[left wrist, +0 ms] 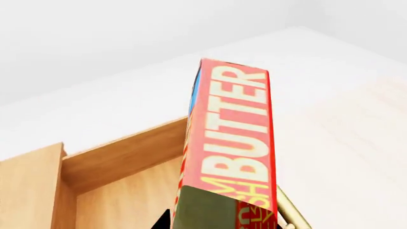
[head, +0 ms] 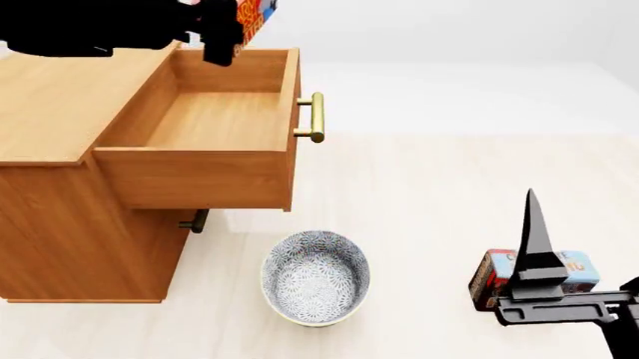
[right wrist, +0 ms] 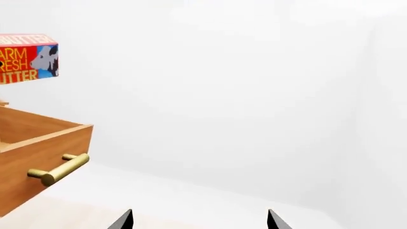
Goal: Put the butter at the back in the top drawer of the cabinet and close it.
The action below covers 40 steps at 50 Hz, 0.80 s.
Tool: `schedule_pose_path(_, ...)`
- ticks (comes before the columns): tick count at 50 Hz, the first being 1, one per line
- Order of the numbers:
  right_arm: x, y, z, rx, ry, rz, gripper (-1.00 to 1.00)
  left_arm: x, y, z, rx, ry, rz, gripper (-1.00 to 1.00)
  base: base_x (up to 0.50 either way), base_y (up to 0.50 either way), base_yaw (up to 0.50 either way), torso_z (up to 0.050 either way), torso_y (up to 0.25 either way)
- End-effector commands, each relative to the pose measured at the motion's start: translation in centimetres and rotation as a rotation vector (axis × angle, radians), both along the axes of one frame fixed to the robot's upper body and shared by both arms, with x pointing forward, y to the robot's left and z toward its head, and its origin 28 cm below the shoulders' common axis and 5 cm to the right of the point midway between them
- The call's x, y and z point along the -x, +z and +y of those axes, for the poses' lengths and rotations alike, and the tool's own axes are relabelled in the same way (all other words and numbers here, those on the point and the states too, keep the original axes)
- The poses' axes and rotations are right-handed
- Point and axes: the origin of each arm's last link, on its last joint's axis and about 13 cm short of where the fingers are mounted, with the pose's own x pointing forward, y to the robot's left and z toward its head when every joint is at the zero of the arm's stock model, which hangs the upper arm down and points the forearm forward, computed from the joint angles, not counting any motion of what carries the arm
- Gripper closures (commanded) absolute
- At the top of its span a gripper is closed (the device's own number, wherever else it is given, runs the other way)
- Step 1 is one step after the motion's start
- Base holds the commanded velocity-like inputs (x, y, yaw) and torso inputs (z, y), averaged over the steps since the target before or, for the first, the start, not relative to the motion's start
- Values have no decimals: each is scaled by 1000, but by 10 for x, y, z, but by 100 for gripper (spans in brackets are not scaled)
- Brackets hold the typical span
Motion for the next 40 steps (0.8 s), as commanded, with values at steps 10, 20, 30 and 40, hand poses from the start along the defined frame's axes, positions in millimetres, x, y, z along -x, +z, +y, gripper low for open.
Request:
schedule_pose_path(10,13,-14,3,-22,7,-48,-100,-34,-6,-4,19,55,17,100,0,0,0,0,2)
schedule_pose_path(20,14,-16,3,-29,5,-43,-100,-48,-19,-4,16,67,47,100,0,0,0,1,1)
schedule_pose_path(30,15,-17,3,-28,2,-39,-100,-54,-27,-4,9,86,61,100,0,0,0,0,2)
schedule_pose_path(40,15,-17,3,-35,-3,-39,-100,-58,-32,-4,16,88,82,100,0,0,0,1,1)
